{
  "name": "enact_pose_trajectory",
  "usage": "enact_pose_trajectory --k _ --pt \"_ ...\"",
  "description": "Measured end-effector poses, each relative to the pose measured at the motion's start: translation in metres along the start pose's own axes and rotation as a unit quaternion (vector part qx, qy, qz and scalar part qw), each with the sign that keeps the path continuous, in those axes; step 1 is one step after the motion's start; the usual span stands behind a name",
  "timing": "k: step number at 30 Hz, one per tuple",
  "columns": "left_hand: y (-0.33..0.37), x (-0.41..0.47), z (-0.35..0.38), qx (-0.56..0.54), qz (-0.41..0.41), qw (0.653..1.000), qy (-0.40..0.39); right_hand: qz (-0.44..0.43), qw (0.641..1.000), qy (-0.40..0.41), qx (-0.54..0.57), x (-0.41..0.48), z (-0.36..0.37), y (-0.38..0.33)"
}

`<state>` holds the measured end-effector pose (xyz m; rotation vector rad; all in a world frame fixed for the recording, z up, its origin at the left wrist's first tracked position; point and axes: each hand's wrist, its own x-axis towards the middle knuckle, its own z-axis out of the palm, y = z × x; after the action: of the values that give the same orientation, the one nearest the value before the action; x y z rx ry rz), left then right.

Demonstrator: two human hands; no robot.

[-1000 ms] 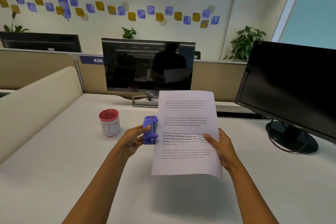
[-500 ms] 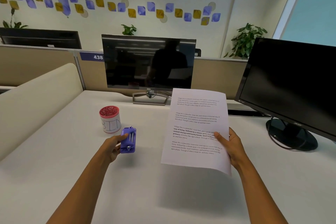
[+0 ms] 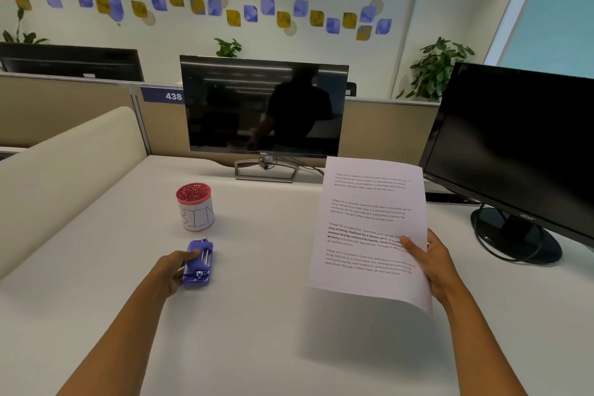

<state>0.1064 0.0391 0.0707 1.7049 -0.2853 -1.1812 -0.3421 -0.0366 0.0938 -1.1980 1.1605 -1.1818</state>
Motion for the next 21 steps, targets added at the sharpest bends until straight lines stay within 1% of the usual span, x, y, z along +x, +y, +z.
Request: enact_pose_trajectory --k 6,9,12,16,19,21 --pt "-0.005 0.002 0.003 0.004 0.000 1.000 0.005 0.017 1.000 0.000 -0.001 -0.002 -0.005 0.005" --pt "-0.009 0.012 0.005 0.013 0.005 1.000 0.023 0.019 1.000 0.002 -0.005 -0.003 -0.005 0.008" --pt "-0.013 0.019 0.007 0.059 0.044 0.996 0.055 0.022 1.000 0.002 -0.011 -0.004 -0.004 0.010" --pt "-0.017 0.010 0.016 0.081 0.108 0.987 0.081 0.023 1.000 0.001 -0.017 -0.004 -0.003 0.011" --pt "-0.019 0.004 0.024 0.118 0.139 0.978 0.105 0.023 1.000 -0.001 -0.017 -0.005 -0.003 0.010" --pt "-0.022 0.002 0.027 0.121 0.147 0.975 0.118 0.023 1.000 -0.001 -0.018 -0.005 -0.002 0.009"
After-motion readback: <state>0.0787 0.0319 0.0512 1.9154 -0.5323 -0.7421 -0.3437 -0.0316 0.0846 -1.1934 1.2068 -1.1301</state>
